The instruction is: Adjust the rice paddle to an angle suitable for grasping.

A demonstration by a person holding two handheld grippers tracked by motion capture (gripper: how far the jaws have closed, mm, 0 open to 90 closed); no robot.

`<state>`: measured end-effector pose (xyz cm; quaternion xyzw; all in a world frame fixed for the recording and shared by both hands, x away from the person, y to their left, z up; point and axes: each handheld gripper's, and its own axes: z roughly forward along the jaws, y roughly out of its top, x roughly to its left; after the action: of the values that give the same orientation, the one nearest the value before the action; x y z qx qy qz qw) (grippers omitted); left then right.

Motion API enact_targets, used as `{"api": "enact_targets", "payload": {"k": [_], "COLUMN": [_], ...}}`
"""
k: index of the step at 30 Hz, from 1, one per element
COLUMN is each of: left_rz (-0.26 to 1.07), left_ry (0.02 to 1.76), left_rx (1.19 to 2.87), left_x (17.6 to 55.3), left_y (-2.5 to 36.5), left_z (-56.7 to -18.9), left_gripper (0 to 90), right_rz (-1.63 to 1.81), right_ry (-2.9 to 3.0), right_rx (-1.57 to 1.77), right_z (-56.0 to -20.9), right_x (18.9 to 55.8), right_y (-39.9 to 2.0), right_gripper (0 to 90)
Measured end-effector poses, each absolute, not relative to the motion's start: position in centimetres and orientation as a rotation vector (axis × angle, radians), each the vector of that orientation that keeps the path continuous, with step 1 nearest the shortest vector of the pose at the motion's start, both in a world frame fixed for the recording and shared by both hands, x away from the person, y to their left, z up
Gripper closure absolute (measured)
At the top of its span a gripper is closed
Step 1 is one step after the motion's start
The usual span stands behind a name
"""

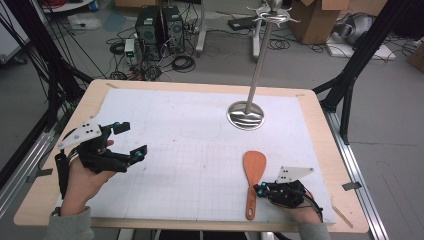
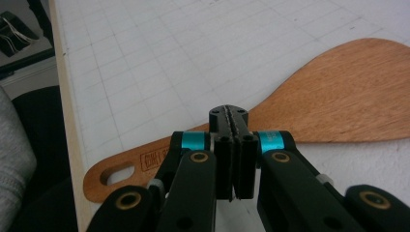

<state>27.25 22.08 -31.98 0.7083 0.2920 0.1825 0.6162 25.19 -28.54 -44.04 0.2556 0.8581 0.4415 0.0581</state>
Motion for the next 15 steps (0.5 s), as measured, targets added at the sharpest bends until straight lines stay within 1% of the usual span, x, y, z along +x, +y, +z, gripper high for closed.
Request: {"api": "enact_targets", "payload": {"k": [8,15], "left_rz": [0.416,0.416], "left_ry": [0.676,0.676], "left_rx": [1.63,1.64], "left_x": [27.3,27.3], "left_y": [22.0,21.9], "left_z": [-32.0,-32.2], "left_gripper": [1.8,1.8], "right_rz": [1.304,1.28], "right_ry": [2.646,2.673], "right_rx": [0.768,0.735], "right_z": [-44.5,-44.5], "right_x": [25.0,25.1], "right_y": [-28.7,-27.7], "right_gripper": [89.3,89.3]}}
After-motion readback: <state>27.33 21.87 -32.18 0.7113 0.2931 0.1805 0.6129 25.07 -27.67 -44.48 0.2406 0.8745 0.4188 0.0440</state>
